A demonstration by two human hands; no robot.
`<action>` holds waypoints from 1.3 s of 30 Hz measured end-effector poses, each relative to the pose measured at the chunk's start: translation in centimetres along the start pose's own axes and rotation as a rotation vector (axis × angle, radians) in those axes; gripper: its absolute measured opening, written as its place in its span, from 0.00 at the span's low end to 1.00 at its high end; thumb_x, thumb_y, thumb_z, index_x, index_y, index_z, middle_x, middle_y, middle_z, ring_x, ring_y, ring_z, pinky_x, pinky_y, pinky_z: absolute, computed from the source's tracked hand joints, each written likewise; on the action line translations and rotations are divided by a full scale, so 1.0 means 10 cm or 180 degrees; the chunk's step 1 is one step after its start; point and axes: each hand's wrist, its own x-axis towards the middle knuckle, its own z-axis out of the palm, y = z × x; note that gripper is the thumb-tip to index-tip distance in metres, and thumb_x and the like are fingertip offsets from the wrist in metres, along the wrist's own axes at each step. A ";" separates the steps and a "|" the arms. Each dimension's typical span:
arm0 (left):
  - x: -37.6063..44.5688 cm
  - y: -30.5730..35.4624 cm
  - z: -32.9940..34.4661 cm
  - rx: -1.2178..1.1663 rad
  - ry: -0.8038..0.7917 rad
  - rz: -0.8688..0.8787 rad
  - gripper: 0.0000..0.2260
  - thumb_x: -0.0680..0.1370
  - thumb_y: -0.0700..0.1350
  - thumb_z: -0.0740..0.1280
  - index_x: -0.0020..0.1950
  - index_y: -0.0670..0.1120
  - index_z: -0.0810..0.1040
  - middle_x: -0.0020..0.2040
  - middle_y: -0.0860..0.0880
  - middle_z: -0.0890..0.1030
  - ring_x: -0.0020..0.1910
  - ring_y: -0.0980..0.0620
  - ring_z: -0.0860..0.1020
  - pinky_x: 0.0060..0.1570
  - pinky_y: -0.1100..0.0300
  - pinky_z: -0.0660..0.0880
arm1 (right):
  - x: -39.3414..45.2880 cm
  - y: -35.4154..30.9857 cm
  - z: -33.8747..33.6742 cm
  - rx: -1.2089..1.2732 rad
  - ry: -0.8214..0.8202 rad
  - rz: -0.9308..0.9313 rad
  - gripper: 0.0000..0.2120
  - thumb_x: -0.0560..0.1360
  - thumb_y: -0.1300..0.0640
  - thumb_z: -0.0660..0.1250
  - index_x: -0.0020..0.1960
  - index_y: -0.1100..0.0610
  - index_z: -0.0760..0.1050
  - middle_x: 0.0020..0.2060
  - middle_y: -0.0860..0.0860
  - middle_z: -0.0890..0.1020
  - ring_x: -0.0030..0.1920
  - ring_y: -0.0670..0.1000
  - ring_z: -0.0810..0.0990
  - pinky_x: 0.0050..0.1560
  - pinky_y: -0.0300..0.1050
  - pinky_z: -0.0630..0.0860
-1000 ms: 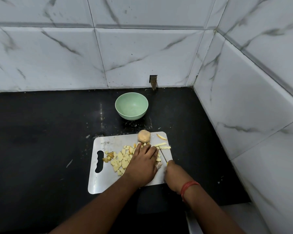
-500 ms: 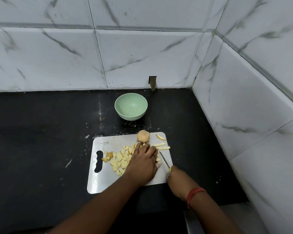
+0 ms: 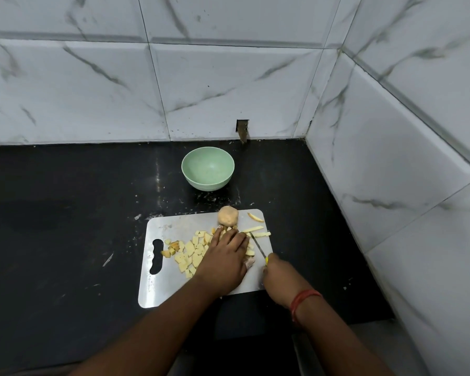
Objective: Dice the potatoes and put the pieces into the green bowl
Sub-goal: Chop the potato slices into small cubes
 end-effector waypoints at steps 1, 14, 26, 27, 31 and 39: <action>0.00 0.00 -0.01 -0.0001 -0.0028 0.0002 0.32 0.82 0.62 0.45 0.79 0.45 0.67 0.75 0.48 0.70 0.77 0.46 0.64 0.79 0.42 0.51 | 0.00 0.00 0.00 -0.0021 0.0004 -0.0001 0.11 0.80 0.62 0.55 0.62 0.62 0.66 0.55 0.59 0.78 0.49 0.56 0.79 0.44 0.44 0.69; 0.14 0.15 -0.11 -0.0123 0.0350 0.0394 0.27 0.81 0.58 0.57 0.72 0.42 0.75 0.70 0.44 0.74 0.72 0.45 0.69 0.78 0.47 0.55 | 0.12 0.13 -0.13 0.0736 0.0343 0.0155 0.08 0.82 0.56 0.55 0.56 0.60 0.68 0.50 0.57 0.78 0.50 0.56 0.79 0.44 0.43 0.68; 0.42 0.31 -0.23 0.0374 -0.0060 0.1032 0.23 0.80 0.53 0.56 0.62 0.41 0.82 0.60 0.44 0.79 0.61 0.44 0.77 0.79 0.44 0.48 | 0.17 0.27 -0.26 0.1099 0.0635 0.0057 0.07 0.82 0.55 0.56 0.52 0.59 0.68 0.42 0.55 0.77 0.39 0.51 0.75 0.39 0.44 0.66; 0.39 0.30 -0.23 0.0399 0.0023 0.1025 0.23 0.78 0.53 0.54 0.56 0.43 0.84 0.53 0.46 0.79 0.54 0.45 0.78 0.79 0.42 0.53 | 0.17 0.28 -0.26 0.1102 0.0619 0.0064 0.07 0.82 0.55 0.56 0.52 0.59 0.69 0.42 0.55 0.77 0.40 0.51 0.75 0.39 0.44 0.67; 0.31 0.24 -0.21 0.0378 0.0252 0.0926 0.14 0.78 0.54 0.61 0.44 0.47 0.82 0.42 0.49 0.77 0.47 0.47 0.78 0.75 0.38 0.63 | 0.17 0.26 -0.25 0.1072 0.0548 0.0037 0.07 0.82 0.56 0.56 0.52 0.59 0.68 0.43 0.56 0.78 0.41 0.52 0.75 0.41 0.44 0.66; 0.31 0.11 -0.17 0.0140 0.0081 0.0257 0.28 0.82 0.61 0.54 0.69 0.40 0.76 0.62 0.44 0.76 0.65 0.45 0.73 0.78 0.46 0.57 | 0.18 0.18 -0.23 0.0864 0.0343 0.0064 0.06 0.82 0.55 0.55 0.53 0.58 0.67 0.43 0.53 0.75 0.41 0.50 0.75 0.41 0.43 0.67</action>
